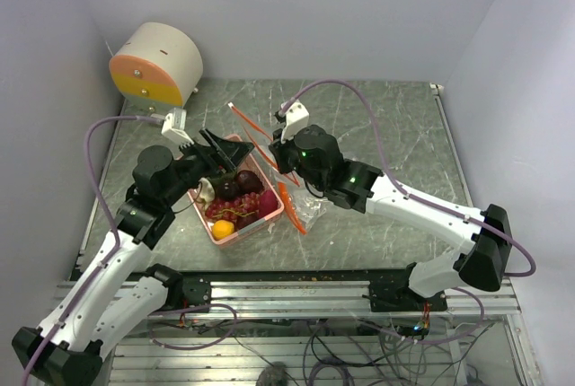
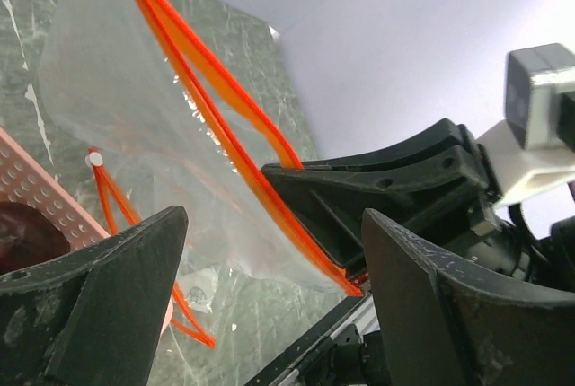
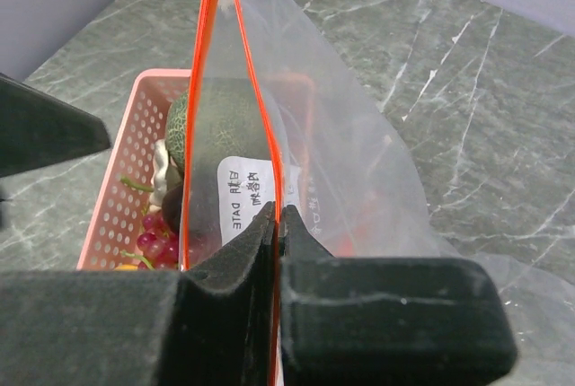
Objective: Place the food in the zip-top bag and seal the zipper
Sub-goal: Open the zipper of the food storage bag.
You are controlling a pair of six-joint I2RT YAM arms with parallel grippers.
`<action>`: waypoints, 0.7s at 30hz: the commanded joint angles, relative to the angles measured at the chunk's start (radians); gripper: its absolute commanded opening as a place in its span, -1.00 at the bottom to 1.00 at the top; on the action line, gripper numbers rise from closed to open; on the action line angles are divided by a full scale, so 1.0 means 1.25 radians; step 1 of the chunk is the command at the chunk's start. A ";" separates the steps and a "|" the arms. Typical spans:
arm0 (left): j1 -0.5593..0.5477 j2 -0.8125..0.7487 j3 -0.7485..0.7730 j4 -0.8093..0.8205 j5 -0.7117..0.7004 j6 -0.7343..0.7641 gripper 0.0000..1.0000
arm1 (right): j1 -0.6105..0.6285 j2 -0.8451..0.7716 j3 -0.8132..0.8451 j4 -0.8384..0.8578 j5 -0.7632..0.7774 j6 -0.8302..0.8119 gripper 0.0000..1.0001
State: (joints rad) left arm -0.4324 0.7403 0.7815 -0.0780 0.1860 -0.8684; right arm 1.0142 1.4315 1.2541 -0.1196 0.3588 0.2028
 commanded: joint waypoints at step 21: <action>0.001 0.106 -0.070 0.152 0.039 -0.045 0.34 | 0.032 -0.038 -0.047 0.055 0.022 -0.011 -1.00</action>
State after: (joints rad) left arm -0.4324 0.8635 0.7033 0.0517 0.2089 -0.9279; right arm 1.0473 1.4200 1.2110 -0.0795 0.3519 0.1940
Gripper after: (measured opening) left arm 0.697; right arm 0.007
